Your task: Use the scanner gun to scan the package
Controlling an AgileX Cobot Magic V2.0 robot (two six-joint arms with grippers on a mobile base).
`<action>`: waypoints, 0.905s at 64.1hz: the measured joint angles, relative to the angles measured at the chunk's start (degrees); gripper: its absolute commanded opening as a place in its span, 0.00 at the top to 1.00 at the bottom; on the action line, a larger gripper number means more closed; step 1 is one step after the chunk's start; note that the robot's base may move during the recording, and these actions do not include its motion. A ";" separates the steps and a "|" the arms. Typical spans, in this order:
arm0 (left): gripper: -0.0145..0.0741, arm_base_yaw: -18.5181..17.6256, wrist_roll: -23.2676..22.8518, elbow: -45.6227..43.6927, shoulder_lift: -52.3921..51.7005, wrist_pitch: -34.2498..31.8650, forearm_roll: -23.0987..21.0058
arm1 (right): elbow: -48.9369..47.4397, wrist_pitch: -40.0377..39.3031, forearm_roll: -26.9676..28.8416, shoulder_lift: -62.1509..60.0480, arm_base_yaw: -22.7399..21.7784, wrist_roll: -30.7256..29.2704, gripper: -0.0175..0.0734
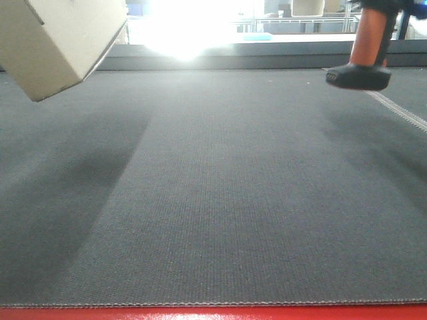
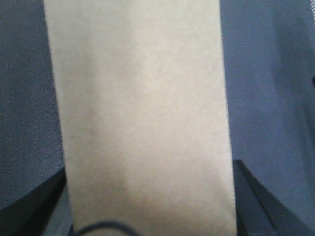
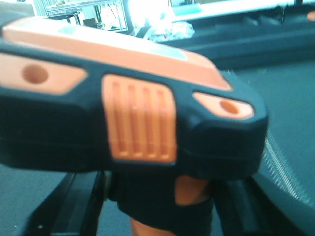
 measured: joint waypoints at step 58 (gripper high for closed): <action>0.96 0.00 0.00 0.00 0.00 0.00 -0.34 | 4.21 -6.20 -2.93 7.01 -0.38 -1.15 0.98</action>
